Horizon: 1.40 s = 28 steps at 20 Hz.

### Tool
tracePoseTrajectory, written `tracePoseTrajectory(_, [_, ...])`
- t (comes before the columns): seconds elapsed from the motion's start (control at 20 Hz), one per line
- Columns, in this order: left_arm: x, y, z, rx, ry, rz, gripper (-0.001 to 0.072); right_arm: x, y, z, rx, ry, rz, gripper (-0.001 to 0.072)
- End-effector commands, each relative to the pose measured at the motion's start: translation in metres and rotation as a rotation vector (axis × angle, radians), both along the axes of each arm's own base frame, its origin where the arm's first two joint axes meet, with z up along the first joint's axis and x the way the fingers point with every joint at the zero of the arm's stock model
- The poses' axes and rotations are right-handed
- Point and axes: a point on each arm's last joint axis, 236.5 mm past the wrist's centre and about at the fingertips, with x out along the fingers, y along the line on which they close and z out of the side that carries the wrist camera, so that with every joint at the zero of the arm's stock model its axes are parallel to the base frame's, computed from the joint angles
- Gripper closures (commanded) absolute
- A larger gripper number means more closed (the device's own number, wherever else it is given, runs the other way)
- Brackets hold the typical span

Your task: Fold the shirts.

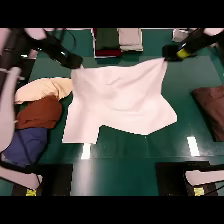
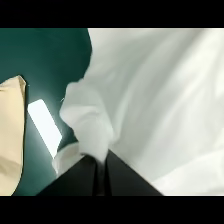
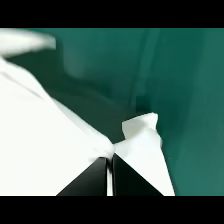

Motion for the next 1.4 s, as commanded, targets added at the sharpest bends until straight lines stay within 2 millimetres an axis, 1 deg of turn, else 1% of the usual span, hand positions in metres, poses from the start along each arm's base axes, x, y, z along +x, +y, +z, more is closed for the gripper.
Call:
tracePoseTrajectory(0.0, [0.017,0.002,-0.074,0.062,0.108,0.009,0.0676,0.01,0.009,-0.066,0.031,0.127,0.002,0.0694])
tracePoseTrajectory(0.05, [0.019,0.009,-0.078,0.087,0.108,0.015,0.052,0.012,0.013,-0.07,0.049,0.131,0.003,0.0691])
tracePoseTrajectory(0.1, [0.021,0.014,-0.077,0.1,0.103,0.022,0.0221,0.015,0.015,-0.069,0.06,0.121,0.009,0.0645])
tracePoseTrajectory(0.15, [0.021,0.022,-0.074,0.1,0.108,0.045,0.0154,0.017,0.012,-0.066,0.062,0.109,0.002,0.0488])
tracePoseTrajectory(0.2, [0.018,0.032,-0.069,0.1,0.121,0.069,0.0165,0.018,0.012,-0.059,0.062,0.1,0.004,0.0343])
tracePoseTrajectory(0.25, [0.013,0.048,-0.062,0.104,0.14,0.092,0.0166,0.017,0.007,-0.05,0.061,0.1,0.001,0.033])
tracePoseTrajectory(0.35, [-0.002,0.081,-0.049,0.107,0.189,0.153,0.0166,0.005,0.0,-0.032,0.044,0.114,0.027,0.0331])
tracePoseTrajectory(0.4, [-0.008,0.093,-0.046,0.098,0.204,0.189,0.0166,-0.002,-0.003,-0.024,0.039,0.109,0.032,0.033])
tracePoseTrajectory(0.45, [-0.018,0.102,-0.049,0.093,0.221,0.212,0.0166,-0.01,-0.004,-0.019,0.038,0.102,0.035,0.033])
tracePoseTrajectory(0.5, [-0.029,0.106,-0.057,0.1,0.249,0.217,0.0166,-0.019,-0.005,-0.015,0.039,0.1,0.035,0.0329])
tracePoseTrajectory(0.6, [-0.053,0.107,-0.086,0.109,0.311,0.216,0.0165,-0.035,-0.006,-0.014,0.041,0.09,0.031,0.0325])
tracePoseTrajectory(0.65, [-0.062,0.105,-0.104,0.101,0.343,0.218,0.0165,-0.042,-0.005,-0.015,0.042,0.088,0.031,0.032])
tracePoseTrajectory(0.7, [-0.07,0.104,-0.121,0.098,0.369,0.221,0.0164,-0.05,-0.006,-0.019,0.042,0.095,0.029,0.0223])
tracePoseTrajectory(0.75, [-0.078,0.105,-0.137,0.101,0.397,0.224,0.0164,-0.057,-0.006,-0.023,0.043,0.109,0.029,0.0191])
tracePoseTrajectory(0.8, [-0.086,0.103,-0.151,0.096,0.419,0.228,0.0164,-0.064,-0.004,-0.029,0.057,0.124,0.03,0.0192])
tracePoseTrajectory(0.9, [-0.096,0.098,-0.168,0.072,0.449,0.234,0.0164,-0.073,0.002,-0.038,0.09,0.141,0.029,0.0191])
tracePoseTrajectory(1.0, [-0.106,0.094,-0.179,0.058,0.477,0.235,0.0164,-0.076,0.003,-0.045,0.096,0.137,0.022,0.0193])
tracePoseTrajectory(1.1, [-0.109,0.094,-0.185,0.055,0.481,0.241,0.0165,-0.079,0.002,-0.05,0.096,0.149,0.017,0.0193])
tracePoseTrajectory(1.3, [-0.105,0.085,-0.185,0.009,0.474,0.249,0.0168,-0.077,0.003,-0.05,0.103,0.146,0.001,0.0193])
tracePoseTrajectory(1.35, [-0.105,0.084,-0.184,0.004,0.475,0.25,0.0179,-0.077,0.003,-0.05,0.103,0.145,0.001,0.0193])
